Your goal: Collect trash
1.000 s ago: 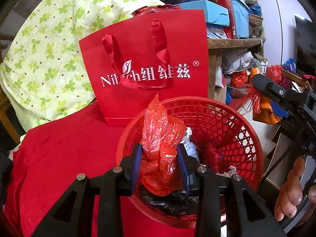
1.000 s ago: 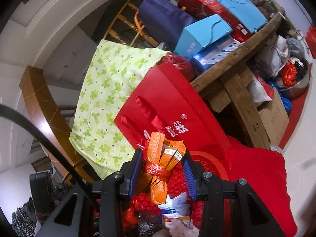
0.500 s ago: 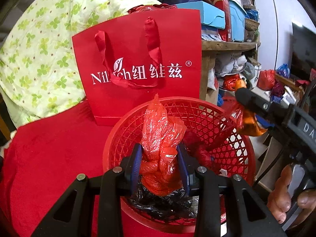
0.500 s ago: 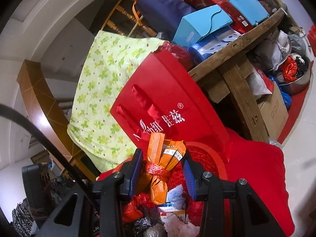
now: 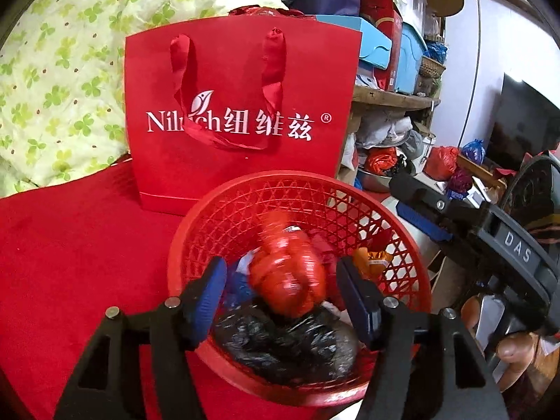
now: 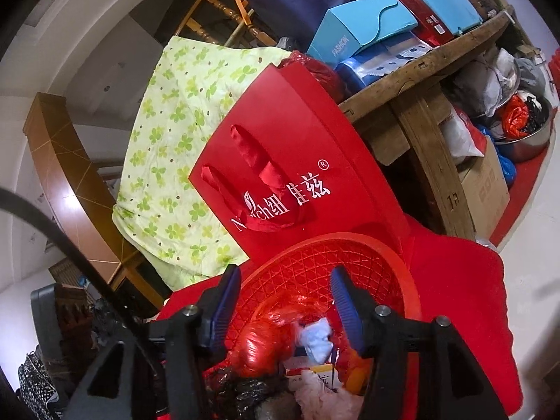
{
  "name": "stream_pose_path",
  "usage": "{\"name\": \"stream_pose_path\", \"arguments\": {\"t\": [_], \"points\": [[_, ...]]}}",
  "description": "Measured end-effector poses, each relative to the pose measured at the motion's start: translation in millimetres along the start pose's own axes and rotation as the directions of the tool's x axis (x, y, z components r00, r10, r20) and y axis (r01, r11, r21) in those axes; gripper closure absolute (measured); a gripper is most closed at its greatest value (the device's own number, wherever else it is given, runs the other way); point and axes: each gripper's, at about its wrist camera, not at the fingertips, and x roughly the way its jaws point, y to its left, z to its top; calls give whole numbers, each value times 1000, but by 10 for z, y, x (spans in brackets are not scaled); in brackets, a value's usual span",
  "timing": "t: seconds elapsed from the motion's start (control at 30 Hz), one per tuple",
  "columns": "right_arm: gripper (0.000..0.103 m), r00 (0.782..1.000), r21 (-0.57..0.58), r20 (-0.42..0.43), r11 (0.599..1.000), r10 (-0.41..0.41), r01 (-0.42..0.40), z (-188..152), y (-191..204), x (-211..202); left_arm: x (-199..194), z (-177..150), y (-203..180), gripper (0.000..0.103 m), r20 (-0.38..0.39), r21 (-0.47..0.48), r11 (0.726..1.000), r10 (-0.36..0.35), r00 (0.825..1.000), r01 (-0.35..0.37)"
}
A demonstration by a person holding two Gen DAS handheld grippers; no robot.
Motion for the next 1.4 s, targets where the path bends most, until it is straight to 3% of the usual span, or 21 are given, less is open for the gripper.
{"name": "stream_pose_path", "arguments": {"t": [0.2, 0.43, 0.9, 1.1, 1.27, 1.4], "points": [[46, 1000, -17, 7, 1000, 3, -3, -28, 110, 57, -156, -51, 119, 27, 12, -16, 999, 49, 999, -49], [46, 999, -87, 40, 996, -14, 18, -93, 335, 109, -404, -130, 272, 24, 32, -10, 992, 129, 991, -129], [46, 994, -264, 84, 960, -68, 88, -368, 866, 207, -981, -266, 599, 18, 93, -25, 962, 273, 958, -272], [46, 990, -256, 90, 958, -107, 126, -502, 945, -19, -1214, -323, 735, 13, 113, -34, 941, 339, 934, -337], [46, 982, -325, 100, 928, -158, 183, -602, 1131, -301, -1341, -370, 836, 12, 107, -40, 929, 371, 922, -369], [38, 980, -345, 109, 918, -166, 194, -613, 1315, -527, -1468, -411, 901, 12, 108, -58, 921, 390, 914, -386]]}}
